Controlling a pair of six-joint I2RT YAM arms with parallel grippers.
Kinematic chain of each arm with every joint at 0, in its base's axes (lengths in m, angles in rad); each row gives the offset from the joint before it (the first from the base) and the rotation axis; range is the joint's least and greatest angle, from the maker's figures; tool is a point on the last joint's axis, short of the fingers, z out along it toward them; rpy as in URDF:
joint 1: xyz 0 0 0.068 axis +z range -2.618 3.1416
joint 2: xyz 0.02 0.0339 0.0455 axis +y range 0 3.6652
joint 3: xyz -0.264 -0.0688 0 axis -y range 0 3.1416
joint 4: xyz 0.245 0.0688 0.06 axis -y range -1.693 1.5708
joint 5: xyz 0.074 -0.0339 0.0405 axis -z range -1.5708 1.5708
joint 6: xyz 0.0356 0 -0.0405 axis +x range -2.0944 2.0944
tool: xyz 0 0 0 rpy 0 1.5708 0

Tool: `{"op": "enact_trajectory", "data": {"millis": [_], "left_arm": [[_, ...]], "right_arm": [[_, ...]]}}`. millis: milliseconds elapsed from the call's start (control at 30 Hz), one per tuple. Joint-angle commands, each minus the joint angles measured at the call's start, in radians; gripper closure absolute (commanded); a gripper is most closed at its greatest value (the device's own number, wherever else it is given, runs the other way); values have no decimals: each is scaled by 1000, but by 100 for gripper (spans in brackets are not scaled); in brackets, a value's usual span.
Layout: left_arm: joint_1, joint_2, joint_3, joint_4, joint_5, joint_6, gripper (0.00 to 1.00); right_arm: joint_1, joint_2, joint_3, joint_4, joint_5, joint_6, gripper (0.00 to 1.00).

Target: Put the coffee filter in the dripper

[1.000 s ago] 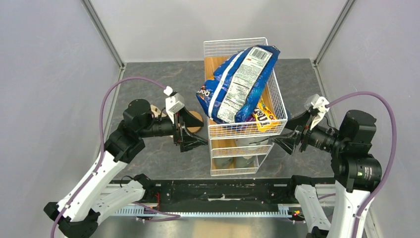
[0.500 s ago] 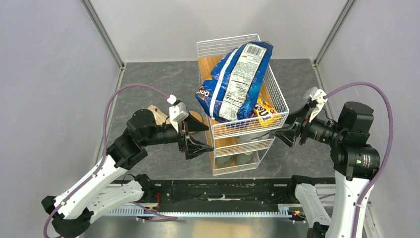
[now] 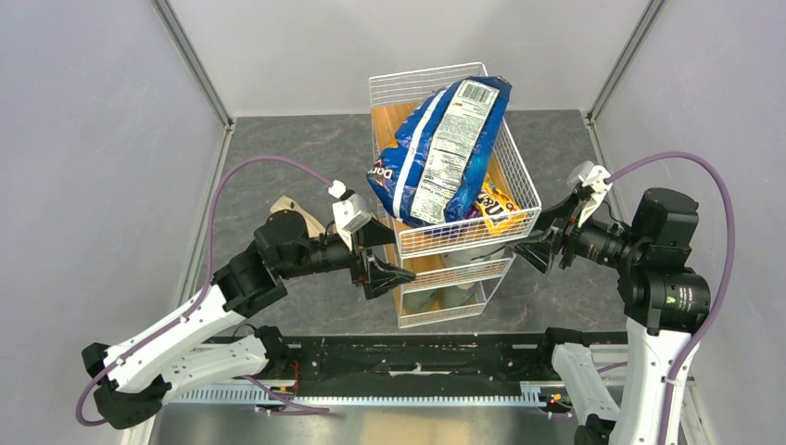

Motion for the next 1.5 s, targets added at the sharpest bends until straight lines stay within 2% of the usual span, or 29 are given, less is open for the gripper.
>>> {"op": "enact_trajectory", "data": {"millis": [0, 233, 533, 733, 900, 1200, 1467], "left_arm": [[25, 35, 31, 90, -127, 20, 7], [202, 123, 44, 186, -40, -54, 8], [325, 264, 48, 347, 19, -54, 9], [355, 348, 73, 412, 48, -35, 10], [430, 463, 164, 409, 54, -159, 11], [451, 625, 263, 483, 51, -142, 13], [461, 693, 348, 467, 26, -131, 14]], "right_arm": [[-6, 64, -13, 153, 62, 20, 31], [6, 169, 2, 298, 75, 49, 32], [116, 319, -4, 505, 226, 71, 32], [141, 481, 68, 615, 262, 78, 32], [142, 594, 137, 661, 257, 53, 32], [142, 771, 258, 711, 275, 8, 32], [119, 822, 336, 727, 284, 17, 28]]}}
